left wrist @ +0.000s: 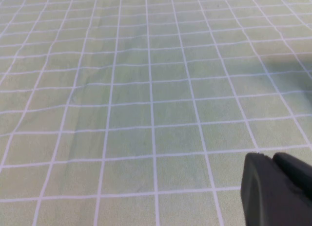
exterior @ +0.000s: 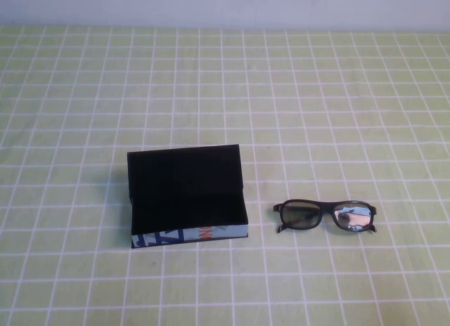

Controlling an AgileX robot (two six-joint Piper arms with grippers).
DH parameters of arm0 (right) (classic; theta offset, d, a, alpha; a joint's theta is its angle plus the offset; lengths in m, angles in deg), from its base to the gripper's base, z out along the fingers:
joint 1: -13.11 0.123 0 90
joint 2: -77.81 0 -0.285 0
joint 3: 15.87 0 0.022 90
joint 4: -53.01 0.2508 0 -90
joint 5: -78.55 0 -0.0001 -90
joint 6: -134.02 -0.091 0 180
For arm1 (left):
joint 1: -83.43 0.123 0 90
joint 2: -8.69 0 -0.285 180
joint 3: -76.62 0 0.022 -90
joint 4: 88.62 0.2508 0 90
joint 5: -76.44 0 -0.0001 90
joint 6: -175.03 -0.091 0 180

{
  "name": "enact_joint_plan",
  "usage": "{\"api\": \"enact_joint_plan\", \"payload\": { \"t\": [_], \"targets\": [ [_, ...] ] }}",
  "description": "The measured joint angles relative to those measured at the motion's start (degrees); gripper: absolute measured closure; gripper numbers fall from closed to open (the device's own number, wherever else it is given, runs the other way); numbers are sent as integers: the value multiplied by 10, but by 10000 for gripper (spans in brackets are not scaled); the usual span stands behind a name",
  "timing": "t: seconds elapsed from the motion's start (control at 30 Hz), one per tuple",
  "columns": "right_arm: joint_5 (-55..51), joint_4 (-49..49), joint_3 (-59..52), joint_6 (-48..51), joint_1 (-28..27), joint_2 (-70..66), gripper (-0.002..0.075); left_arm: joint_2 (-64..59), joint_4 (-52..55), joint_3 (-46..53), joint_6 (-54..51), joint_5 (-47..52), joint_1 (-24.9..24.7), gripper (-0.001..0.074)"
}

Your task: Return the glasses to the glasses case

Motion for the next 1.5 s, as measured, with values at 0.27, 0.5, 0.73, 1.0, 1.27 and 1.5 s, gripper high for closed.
{"api": "enact_joint_plan", "payload": {
  "t": [0.27,0.5,0.73,1.0,1.27,1.5],
  "targets": [
    [0,0,0,0,0,0,737,0,0,0,0,0,0,737],
    [0,0,0,0,0,0,737,0,0,0,0,0,0,737],
    [0,0,0,0,0,0,737,0,0,0,0,0,0,737],
    [1,65,0,0,0,0,737,0,0,0,0,0,0,737],
    [7,103,0,0,0,0,737,0,0,0,0,0,0,737],
    [125,325,0,0,0,0,737,0,0,0,0,0,0,737]
  ]
}}
